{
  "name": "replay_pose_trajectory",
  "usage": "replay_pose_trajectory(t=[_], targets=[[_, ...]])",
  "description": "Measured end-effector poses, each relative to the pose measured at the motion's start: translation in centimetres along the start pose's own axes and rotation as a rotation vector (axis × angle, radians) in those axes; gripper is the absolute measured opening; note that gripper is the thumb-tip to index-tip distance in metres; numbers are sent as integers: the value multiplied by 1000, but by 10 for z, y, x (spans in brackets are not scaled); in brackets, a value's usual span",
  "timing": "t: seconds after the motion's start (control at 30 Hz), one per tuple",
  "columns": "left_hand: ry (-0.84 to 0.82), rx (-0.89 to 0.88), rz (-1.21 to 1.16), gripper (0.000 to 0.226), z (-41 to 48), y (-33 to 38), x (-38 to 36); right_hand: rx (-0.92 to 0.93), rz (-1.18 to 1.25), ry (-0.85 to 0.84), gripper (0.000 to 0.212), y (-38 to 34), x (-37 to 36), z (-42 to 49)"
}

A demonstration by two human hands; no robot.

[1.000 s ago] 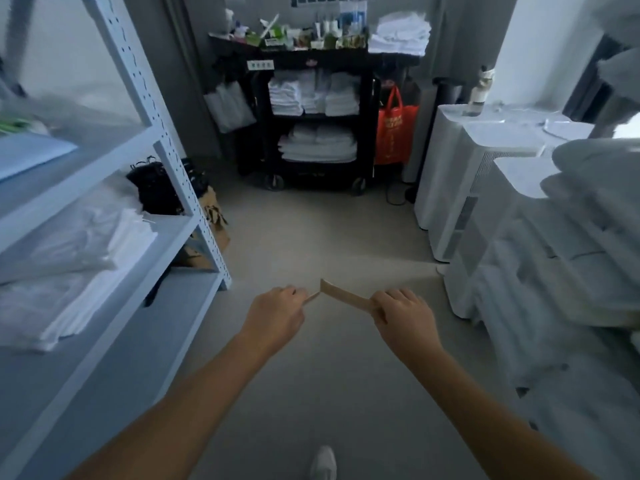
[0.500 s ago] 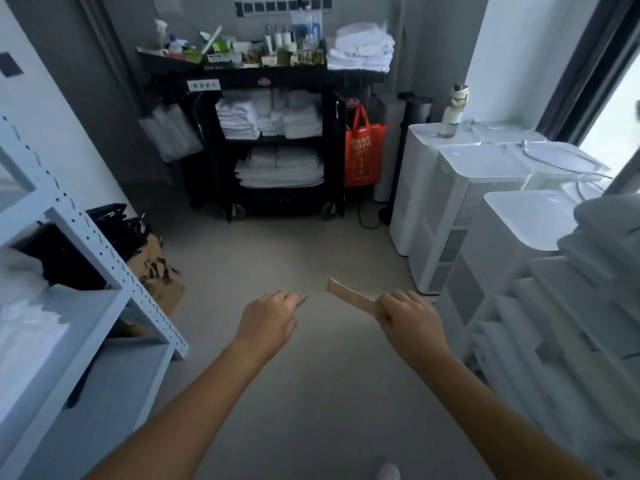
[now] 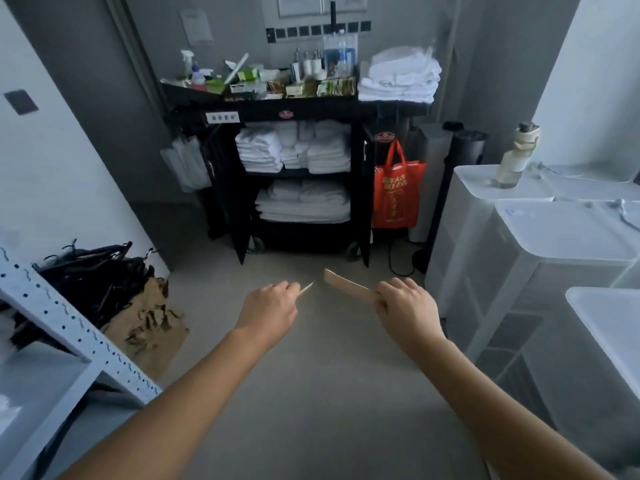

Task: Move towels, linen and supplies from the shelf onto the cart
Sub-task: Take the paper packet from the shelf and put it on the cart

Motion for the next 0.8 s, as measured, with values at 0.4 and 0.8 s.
replay_pose_trajectory(t=[0.4,0.8], targets=[[123,-19,-124,26,266,-107,-17,22,-30,-121,8,40,-78,287],[125,-11,-190,18,510,-167,-28,75,5,-108,4,96,-121,537]])
Point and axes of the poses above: each hand's wrist, its own z-axis towards the middle knuckle, its own x-axis out of the back of the hand, y = z × x, the point moved 7 cm from there along z, towards the middle knuckle, and after that the axes turned 15 degrees about -y, right-handed, at the moved point
